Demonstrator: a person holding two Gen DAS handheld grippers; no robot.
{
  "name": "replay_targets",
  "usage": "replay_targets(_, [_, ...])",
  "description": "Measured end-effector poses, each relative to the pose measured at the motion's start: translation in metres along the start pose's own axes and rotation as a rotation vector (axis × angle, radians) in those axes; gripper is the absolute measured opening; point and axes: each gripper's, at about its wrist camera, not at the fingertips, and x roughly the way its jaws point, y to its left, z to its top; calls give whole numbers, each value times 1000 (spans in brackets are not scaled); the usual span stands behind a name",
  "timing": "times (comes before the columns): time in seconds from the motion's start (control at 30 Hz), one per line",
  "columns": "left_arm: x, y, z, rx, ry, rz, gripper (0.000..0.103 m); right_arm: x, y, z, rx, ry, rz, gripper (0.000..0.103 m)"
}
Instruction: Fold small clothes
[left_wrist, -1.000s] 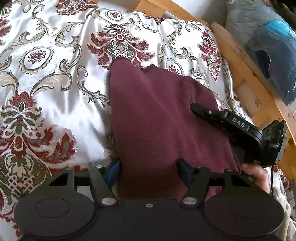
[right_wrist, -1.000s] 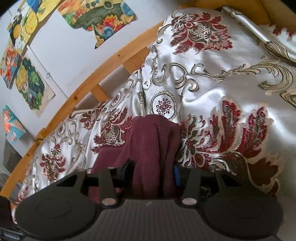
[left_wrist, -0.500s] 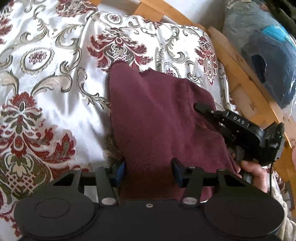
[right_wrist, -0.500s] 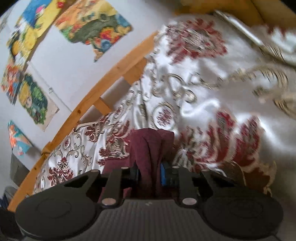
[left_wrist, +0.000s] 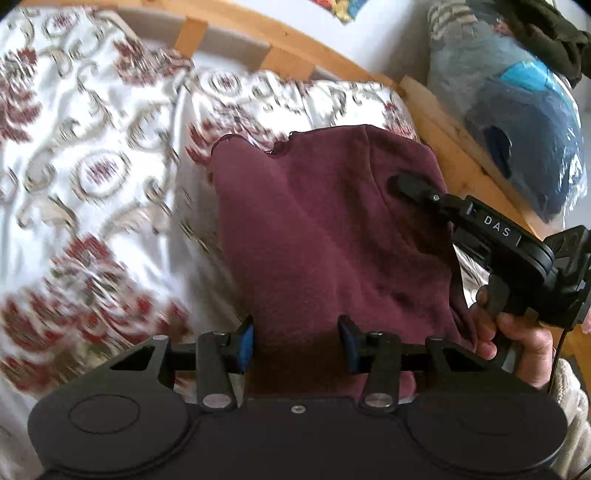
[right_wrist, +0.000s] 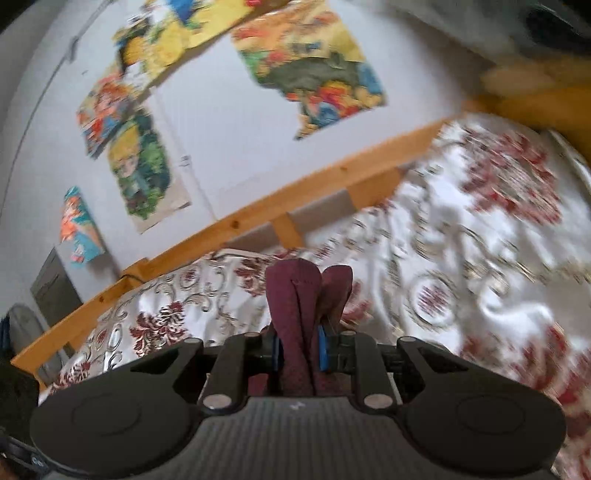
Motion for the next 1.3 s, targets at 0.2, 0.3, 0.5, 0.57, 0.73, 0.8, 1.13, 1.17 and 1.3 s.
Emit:
replay_targets(0.2, [-16,34,33,6,-88,94,47,66,34,21,-33,5,63,22])
replay_targets(0.3, [-17,53,49,15,-127,163,47,108,51,27,-45,31,77,22])
replay_targets(0.5, [-9,98,60,-27,-147,260,48,176,80,19,-137,128,56,21])
replay_targets(0.57, [-4,112,59,-62,-132,272,48,193,85,11,-172,167,33,21])
replay_targets(0.73, [0,130,59,-134,-122,251,52,212,82,-3,-197,194,-61,21])
replay_targets(0.8, [2,129,61,-141,-115,261,55,216,78,-6,-214,212,-93,21])
replay_targets(1.13, [1,120,62,-108,-94,315,70,225,72,-12,-250,244,-178,30])
replay_targets(1.17, [0,120,62,-111,-90,319,72,226,73,-12,-259,243,-187,34])
replay_targets(1.3, [-5,118,61,-99,-99,347,84,227,77,-10,-270,233,-223,36])
